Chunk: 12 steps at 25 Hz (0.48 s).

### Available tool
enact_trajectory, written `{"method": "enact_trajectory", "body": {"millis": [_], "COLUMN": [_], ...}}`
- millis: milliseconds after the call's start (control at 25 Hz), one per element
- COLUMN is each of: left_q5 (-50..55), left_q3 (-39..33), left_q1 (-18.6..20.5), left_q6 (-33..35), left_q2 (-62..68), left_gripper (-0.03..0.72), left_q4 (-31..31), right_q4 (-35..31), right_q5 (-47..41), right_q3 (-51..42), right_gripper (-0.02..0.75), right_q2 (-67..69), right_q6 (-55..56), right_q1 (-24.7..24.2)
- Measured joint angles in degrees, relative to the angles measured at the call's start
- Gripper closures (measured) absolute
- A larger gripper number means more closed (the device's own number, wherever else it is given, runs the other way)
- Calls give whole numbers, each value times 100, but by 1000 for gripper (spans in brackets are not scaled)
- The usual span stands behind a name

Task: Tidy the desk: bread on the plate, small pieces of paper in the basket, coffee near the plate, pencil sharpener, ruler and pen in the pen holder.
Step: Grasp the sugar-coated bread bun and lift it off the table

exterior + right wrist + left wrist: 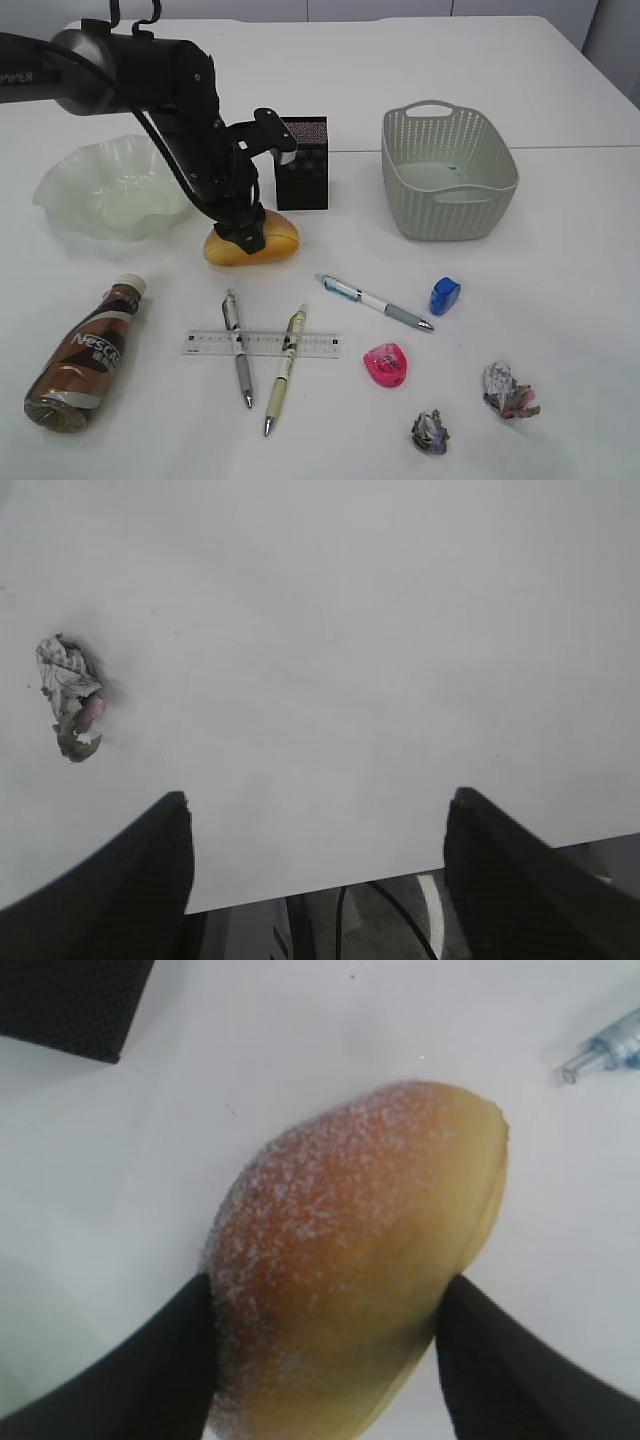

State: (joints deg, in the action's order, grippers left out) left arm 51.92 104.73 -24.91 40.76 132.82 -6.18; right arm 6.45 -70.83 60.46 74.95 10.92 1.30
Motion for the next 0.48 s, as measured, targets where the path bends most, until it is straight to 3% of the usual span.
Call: {"method": "enact_trajectory", "body": {"millis": [360,480], "left_q5": [47,59], "left_q3": [0,0], "left_q1": [0,0], "left_q6": [-326,-667], "left_q2": [3,3], "left_gripper": [522,564], "left_q4": [0,39], "right_q4": [22,22], "right_q5": [9,9], "right_q3": [0,0], "right_gripper": [169,169], "right_q2": [0,0], "right_q6": [0,0], "right_q1": [0,0]}}
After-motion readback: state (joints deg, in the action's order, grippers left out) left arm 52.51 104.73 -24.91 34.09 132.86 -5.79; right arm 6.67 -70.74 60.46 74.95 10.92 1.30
